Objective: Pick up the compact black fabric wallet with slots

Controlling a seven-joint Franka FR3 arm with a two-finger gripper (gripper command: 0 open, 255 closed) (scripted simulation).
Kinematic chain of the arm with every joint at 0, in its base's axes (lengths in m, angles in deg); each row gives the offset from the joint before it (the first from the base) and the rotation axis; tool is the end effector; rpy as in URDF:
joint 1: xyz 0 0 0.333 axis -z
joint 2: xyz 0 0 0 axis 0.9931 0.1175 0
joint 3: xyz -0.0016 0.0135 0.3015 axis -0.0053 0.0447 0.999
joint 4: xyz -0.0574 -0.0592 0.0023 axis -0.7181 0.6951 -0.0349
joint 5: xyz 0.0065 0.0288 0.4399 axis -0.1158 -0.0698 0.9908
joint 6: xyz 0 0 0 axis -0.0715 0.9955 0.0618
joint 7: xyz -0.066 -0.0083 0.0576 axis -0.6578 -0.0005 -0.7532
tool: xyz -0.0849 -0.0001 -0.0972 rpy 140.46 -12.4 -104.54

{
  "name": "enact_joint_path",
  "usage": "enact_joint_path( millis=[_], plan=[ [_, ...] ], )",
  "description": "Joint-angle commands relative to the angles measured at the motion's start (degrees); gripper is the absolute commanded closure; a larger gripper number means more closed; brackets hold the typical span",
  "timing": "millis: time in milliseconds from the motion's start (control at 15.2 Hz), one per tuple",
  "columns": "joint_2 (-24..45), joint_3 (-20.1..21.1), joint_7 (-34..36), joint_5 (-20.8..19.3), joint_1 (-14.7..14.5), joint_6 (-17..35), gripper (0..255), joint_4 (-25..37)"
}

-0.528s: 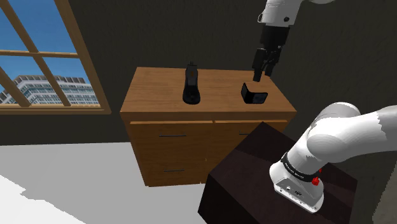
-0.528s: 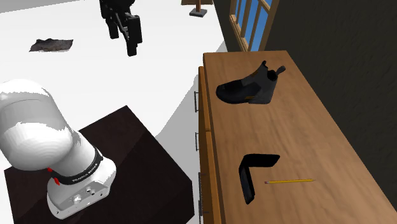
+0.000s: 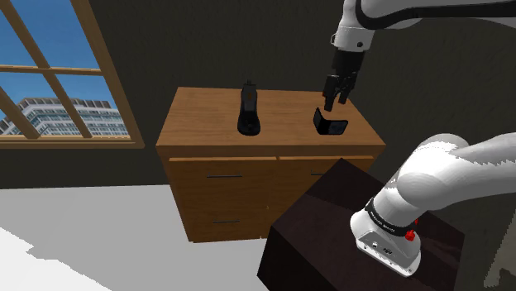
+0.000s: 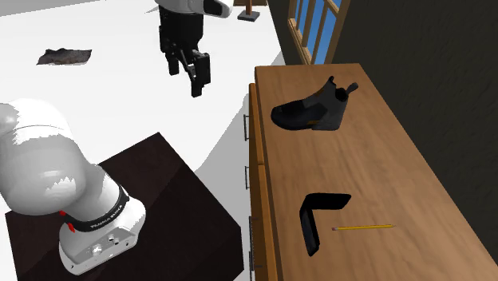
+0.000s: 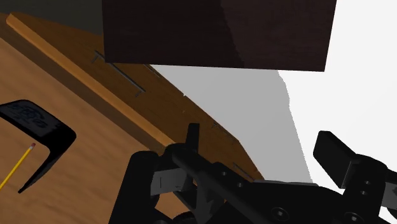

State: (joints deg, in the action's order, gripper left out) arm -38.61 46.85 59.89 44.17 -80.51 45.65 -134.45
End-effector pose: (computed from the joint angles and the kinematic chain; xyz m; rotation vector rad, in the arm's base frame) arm 0.3694 -0.0388 0.4606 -3.0381 0.0043 0.2231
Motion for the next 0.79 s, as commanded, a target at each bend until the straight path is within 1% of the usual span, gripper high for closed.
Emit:
enact_joint_path(
  millis=[0,396,726],
  plan=[
    [1.4,-1.3,-1.4,-1.4,0.9,3.2,0,-1.5],
    [9.2,-5.7,-5.9,-5.2,3.6,13.8,0,-3.1],
    [17.6,-9.5,-9.5,-7.3,5.4,22.5,0,-2.4]
  ],
)
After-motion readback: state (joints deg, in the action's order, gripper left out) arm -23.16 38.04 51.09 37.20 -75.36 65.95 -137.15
